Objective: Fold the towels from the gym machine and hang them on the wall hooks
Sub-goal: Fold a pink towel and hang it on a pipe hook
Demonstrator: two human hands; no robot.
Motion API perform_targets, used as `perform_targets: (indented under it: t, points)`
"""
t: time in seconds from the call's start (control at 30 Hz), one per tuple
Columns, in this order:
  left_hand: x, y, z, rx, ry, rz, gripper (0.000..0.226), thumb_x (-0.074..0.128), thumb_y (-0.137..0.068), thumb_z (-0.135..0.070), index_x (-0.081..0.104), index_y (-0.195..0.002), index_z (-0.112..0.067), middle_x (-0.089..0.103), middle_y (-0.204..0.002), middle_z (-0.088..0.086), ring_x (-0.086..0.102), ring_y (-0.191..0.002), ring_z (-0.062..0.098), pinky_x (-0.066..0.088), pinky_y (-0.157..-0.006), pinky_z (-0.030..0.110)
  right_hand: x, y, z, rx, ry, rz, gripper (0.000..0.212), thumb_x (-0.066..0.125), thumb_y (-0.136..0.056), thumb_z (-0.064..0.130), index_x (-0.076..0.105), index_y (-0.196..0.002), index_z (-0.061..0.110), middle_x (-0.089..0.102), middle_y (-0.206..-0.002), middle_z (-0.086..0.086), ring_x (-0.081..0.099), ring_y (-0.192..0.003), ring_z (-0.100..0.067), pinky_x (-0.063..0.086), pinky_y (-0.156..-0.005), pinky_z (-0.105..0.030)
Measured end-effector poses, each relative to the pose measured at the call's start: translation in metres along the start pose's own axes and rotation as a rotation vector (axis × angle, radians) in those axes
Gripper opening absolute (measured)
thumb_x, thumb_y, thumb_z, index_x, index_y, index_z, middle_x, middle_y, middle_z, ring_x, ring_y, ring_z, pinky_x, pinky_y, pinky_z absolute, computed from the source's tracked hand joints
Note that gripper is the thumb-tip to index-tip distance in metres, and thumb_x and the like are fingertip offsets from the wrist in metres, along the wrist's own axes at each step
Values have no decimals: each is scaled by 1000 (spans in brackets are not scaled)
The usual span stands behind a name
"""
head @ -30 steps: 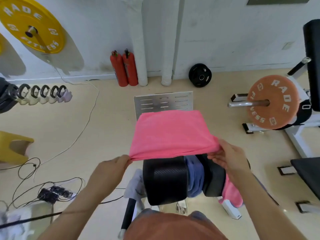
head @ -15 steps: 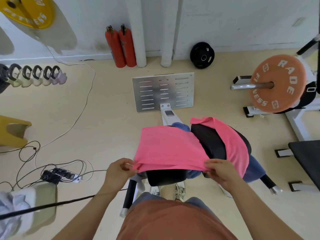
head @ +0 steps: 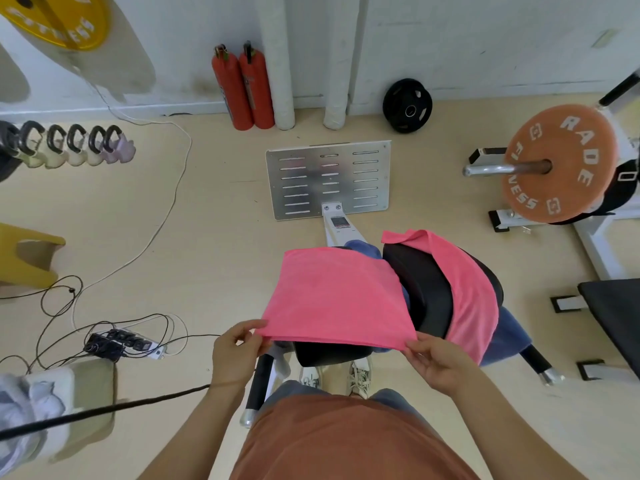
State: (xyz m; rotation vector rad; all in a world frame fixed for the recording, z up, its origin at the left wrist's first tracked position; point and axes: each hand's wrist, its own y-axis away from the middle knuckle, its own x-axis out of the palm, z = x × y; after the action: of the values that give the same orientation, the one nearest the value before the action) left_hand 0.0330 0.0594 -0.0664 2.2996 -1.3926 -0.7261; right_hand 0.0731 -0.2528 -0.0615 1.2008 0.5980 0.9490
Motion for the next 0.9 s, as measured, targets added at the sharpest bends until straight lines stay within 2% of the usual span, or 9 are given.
perform_targets:
  t: [0.1, 0.2, 0.27, 0.4, 0.53, 0.63, 0.7, 0.8, 0.9]
  points:
    - [-1, -6, 11, -171, 86, -35, 32, 47, -79, 14, 74, -75, -4, 68, -78, 16, 61, -75, 26, 53, -78, 32, 0, -1, -2, -3, -55, 0, 29, 41, -88, -20, 60, -102, -3, 59, -96, -16, 58, -85, -25, 59, -51, -25]
    - [3, -6, 12, -297, 142, 2, 19, 49, -80, 11, 65, -73, 3, 62, -78, 16, 52, -73, 29, 48, -73, 33, 3, -3, -2, -10, -95, 4, 29, 39, -86, -21, 60, -95, -4, 56, -97, -16, 55, -89, -26, 59, -56, -32]
    - [11, -8, 11, -317, 146, 51, 7, 55, -82, 5, 59, -82, 0, 56, -78, 13, 51, -70, 25, 46, -69, 30, 6, -7, -2, -9, -123, 4, 24, 39, -85, -21, 56, -87, -4, 50, -98, -15, 49, -97, -27, 61, -57, -37]
    - [33, -14, 5, -277, 16, 164, 23, 64, -86, -11, 57, -107, -7, 64, -102, 9, 62, -88, 24, 51, -78, 35, 13, -10, -2, -19, -159, -5, 24, 36, -84, -17, 45, -77, 4, 41, -94, -12, 46, -91, -30, 61, -62, -45]
    - [42, -20, 3, -260, -134, 92, 15, 60, -89, -10, 60, -96, 3, 64, -98, 14, 61, -79, 26, 49, -62, 28, 10, -4, -1, -7, -121, 56, 16, 55, -87, -4, 56, -103, 1, 56, -105, -14, 57, -93, -26, 59, -67, -43]
    - [35, -25, 7, -372, -59, 124, 13, 65, -87, -11, 60, -87, 1, 65, -101, 20, 64, -88, 36, 56, -78, 43, 8, -5, 0, 4, -103, 36, 29, 62, -85, -5, 57, -113, -4, 58, -114, -18, 60, -94, -26, 61, -60, -37]
    - [28, -22, 7, -447, 70, 177, 19, 62, -89, -9, 57, -99, 7, 64, -89, 18, 62, -71, 30, 57, -66, 37, 8, -5, 0, 14, -92, 14, 27, 61, -86, -6, 56, -113, -6, 57, -116, -19, 60, -92, -26, 60, -53, -33]
    - [20, -14, 4, -430, 134, 183, 22, 59, -91, -5, 53, -107, 8, 58, -61, 13, 52, -42, 15, 44, -41, 22, 11, -8, -3, 27, -104, -28, 31, 53, -93, -3, 49, -124, -7, 52, -122, -22, 58, -102, -35, 59, -47, -35]
    - [17, -11, -2, -333, 234, 122, 23, 58, -90, 0, 49, -110, -8, 54, -64, 13, 47, -40, 13, 41, -38, 20, 24, -7, -3, 11, -144, -45, 23, 45, -96, -4, 44, -119, -7, 44, -135, -26, 47, -122, -43, 56, -40, -36]
